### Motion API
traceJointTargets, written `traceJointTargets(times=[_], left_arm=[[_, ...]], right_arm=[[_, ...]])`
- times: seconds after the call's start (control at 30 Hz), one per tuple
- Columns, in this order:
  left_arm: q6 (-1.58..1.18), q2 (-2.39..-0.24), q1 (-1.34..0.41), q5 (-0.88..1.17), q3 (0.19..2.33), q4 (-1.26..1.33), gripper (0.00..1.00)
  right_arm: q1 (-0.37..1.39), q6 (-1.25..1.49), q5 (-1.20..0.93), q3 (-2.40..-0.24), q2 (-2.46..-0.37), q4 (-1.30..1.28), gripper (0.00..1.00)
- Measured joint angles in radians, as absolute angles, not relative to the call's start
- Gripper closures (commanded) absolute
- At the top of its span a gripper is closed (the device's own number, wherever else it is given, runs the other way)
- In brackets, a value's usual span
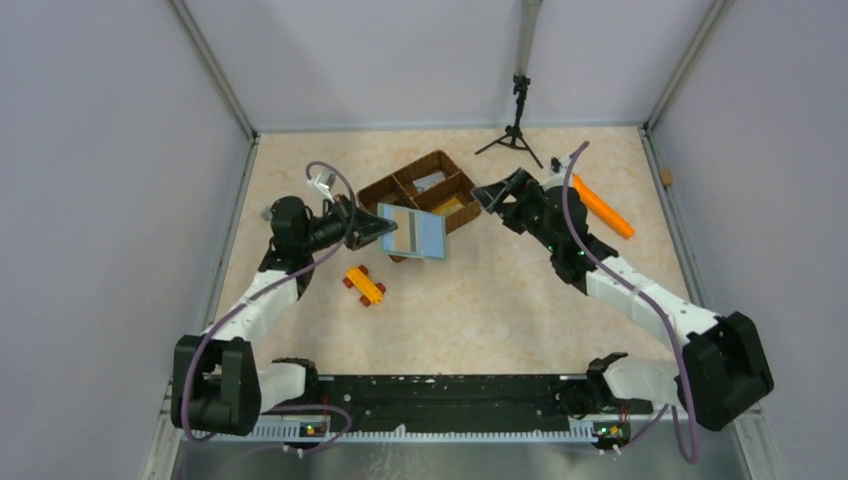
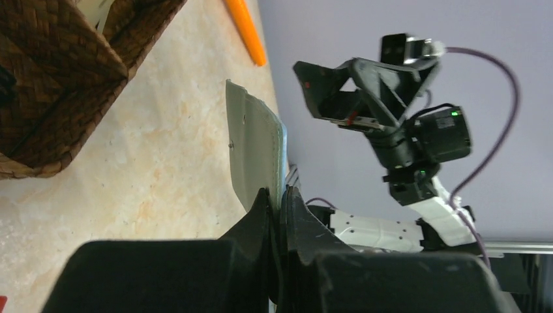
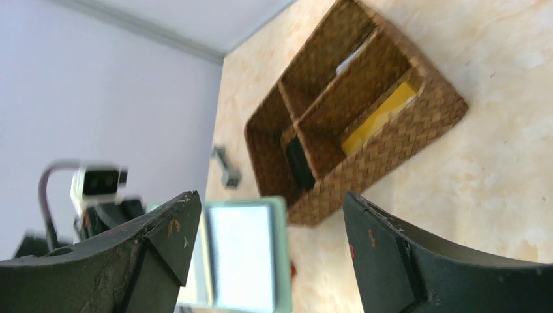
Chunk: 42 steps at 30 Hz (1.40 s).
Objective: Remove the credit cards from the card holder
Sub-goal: Remove the credit card from the card holder.
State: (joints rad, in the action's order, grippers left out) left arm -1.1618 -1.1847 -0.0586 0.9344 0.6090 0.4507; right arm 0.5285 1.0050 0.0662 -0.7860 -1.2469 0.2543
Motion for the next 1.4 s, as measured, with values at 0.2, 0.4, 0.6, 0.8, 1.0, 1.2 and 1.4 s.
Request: traceJointTargets(times=[0.2, 0.4, 0.6, 0.8, 1.0, 1.2, 1.4], left_arm=[[-1.016, -1.188, -0.273, 0.777, 0.606, 0.304, 1.00], [-0.939, -1.240, -0.500, 0.627, 0.553, 0.291, 1.00], [-0.878, -1.261, -0.579, 0.516, 0.518, 0.259, 1.00], [-0.823, -1.287, -0.603, 0.476, 0.513, 0.236, 1.00], [-0.767, -1.287, -0.609, 0.470, 0.513, 0.193, 1.00], [-0.729, -1.288, -0.612, 0.479, 0.514, 0.148, 1.00], [-0.710, -1.294, -0.616, 0.491, 0.517, 0.134, 0.82]], right_arm=[[0.567, 0.859, -0.136, -0.707, -1.136, 0.187, 0.20], [0.714, 0.783, -0.204, -0.581, -1.084, 0.158, 0.31], [0.771, 0.785, -0.218, -0.450, -1.089, 0.198, 0.43], [0.815, 0.805, -0.209, -0.405, -1.181, 0.253, 0.69], [0.827, 0.822, -0.128, -0.409, -1.325, 0.283, 0.93], [0.837, 0.805, -0.036, -0.422, -1.392, 0.287, 0.95], [0.838, 0.803, -0.038, -0.429, -1.443, 0.355, 0.96]])
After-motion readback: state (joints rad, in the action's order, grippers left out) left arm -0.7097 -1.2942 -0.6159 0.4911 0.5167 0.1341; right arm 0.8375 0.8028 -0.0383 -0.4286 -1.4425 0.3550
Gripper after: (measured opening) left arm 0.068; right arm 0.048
